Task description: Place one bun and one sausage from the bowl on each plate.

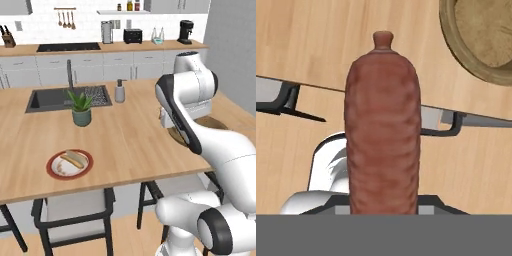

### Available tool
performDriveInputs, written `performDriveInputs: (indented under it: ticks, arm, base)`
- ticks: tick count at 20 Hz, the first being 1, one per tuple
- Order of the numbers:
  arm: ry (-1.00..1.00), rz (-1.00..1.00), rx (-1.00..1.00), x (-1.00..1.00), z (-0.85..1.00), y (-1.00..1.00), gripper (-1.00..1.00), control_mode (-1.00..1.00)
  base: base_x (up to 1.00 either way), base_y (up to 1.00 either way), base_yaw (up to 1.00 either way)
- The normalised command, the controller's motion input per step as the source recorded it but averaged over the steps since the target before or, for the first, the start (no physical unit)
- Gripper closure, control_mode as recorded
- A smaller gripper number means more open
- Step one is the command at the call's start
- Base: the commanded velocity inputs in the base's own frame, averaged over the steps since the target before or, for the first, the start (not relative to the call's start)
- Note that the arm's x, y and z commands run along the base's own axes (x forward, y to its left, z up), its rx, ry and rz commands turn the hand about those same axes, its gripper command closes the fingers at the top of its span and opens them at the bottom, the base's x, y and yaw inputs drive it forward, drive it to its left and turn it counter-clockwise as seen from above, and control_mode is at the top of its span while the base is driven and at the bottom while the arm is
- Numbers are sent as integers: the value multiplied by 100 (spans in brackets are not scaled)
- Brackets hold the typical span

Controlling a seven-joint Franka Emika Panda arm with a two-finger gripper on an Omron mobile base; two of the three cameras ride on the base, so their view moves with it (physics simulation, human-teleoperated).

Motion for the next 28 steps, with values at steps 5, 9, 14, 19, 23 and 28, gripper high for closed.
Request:
performDriveInputs:
  ticks: [5,9,14,19,23,28]
  arm:
    - [0,0,0,0,0,0,100,100]
    - [0,0,0,0,0,0,100,100]
    - [0,0,0,0,0,0,100,100]
    - [0,0,0,0,0,0,100,-100]
    - [0,0,0,0,0,0,100,-100]
    - [0,0,0,0,0,0,100,-100]
  base:
    - [19,82,0]
    - [18,81,0]
    - [20,72,0]
    - [2,2,1]
    - [0,0,0]
    - [0,0,0]
